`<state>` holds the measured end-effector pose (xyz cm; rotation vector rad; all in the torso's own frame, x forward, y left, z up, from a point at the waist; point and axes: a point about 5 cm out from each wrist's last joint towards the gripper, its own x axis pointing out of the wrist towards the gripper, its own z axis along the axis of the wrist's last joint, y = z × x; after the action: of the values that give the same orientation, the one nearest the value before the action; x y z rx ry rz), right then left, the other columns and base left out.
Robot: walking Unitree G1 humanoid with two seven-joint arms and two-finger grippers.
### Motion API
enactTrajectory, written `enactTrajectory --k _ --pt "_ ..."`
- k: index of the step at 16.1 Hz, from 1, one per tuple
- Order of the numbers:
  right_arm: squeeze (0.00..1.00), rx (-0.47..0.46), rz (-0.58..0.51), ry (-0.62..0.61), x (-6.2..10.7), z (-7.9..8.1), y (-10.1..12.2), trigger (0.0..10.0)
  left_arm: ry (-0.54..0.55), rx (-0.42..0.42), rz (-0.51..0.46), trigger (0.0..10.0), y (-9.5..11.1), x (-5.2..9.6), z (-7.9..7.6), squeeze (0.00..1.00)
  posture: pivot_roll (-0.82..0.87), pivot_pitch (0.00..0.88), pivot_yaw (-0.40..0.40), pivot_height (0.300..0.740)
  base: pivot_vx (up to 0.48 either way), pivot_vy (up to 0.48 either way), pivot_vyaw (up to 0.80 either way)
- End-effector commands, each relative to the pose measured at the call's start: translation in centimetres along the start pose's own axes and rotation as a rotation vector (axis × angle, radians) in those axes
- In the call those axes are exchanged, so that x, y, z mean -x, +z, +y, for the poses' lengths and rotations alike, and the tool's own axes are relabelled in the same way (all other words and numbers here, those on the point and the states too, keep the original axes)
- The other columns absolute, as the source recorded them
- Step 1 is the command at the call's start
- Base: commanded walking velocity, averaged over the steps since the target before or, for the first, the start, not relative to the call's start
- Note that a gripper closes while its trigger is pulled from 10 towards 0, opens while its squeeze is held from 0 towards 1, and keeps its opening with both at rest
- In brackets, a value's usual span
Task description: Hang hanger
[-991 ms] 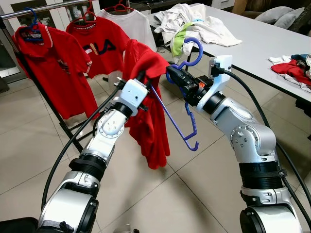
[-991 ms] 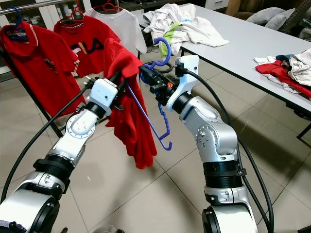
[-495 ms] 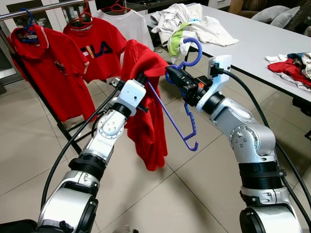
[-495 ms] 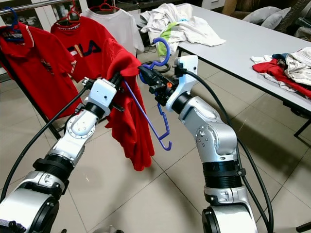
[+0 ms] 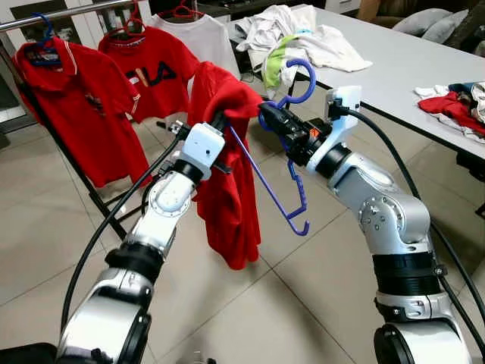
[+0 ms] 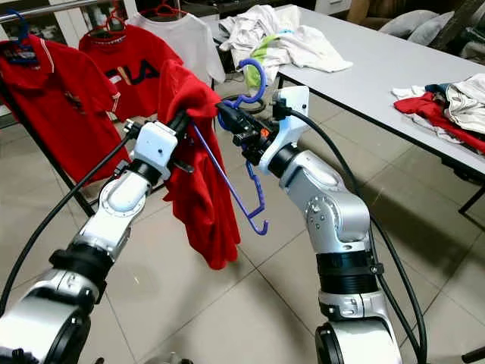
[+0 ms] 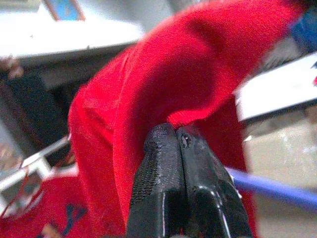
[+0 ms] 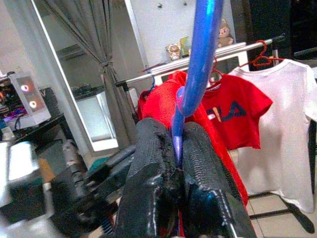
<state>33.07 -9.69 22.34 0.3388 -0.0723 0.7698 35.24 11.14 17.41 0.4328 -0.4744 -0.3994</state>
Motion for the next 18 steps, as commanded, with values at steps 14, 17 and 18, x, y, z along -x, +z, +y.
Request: enactTrajectory --k 14,17,18 --pt "0.00 0.184 0.118 0.129 0.5 0.9 -0.7 0.0 -0.183 -0.135 -0.028 0.0 4.3 -1.2 6.1 0.00 0.00 0.000 0.034 0.740 0.000 0.000 0.00" --pt "0.00 0.186 0.120 0.187 0.6 1.4 -0.7 0.0 -0.267 -0.161 0.075 0.0 3.3 -1.1 6.3 0.00 0.00 0.000 0.034 0.740 0.000 0.000 0.00" --pt "0.00 0.186 0.121 0.198 0.7 1.5 -0.7 0.0 -0.284 -0.176 0.099 0.0 3.2 -1.0 6.7 0.00 0.00 0.000 0.036 0.740 0.000 0.000 0.00"
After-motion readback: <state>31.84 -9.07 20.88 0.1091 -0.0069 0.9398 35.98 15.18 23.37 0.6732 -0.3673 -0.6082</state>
